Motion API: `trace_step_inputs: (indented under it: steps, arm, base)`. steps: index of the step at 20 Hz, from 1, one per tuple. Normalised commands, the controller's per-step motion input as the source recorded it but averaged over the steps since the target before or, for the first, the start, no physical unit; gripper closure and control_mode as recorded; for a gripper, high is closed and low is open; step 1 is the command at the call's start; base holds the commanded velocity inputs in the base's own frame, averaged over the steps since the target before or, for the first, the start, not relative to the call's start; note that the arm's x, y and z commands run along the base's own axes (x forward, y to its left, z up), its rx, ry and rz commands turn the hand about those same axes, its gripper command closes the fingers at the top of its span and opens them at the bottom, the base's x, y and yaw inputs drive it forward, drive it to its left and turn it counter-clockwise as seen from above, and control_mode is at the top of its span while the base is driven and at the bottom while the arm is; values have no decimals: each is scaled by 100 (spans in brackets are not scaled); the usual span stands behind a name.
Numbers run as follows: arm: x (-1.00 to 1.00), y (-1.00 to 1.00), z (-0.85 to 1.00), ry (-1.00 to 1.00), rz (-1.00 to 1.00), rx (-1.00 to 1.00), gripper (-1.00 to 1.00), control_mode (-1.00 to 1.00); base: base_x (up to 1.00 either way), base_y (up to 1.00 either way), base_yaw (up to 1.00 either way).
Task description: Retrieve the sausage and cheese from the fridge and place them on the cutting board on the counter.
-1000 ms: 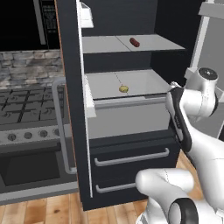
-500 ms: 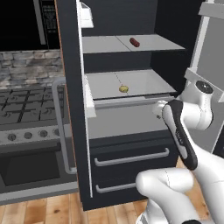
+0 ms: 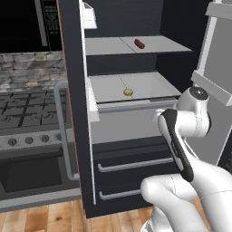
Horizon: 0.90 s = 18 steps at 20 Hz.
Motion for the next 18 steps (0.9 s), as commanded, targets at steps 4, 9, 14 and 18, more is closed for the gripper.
trace_step_inputs:
  steps: [4, 9, 14, 18]
  arm:
    - [0, 0, 0, 0, 0, 0, -100, -100]
    - [0, 0, 0, 0, 0, 0, -100, -100]
    - [0, 0, 0, 0, 0, 0, -100, -100]
    - [0, 0, 0, 0, 0, 0, -100, 100]
  base:
    - [0, 0, 0]
    - [0, 0, 0]
    - [0, 0, 0]
    - [0, 0, 0]
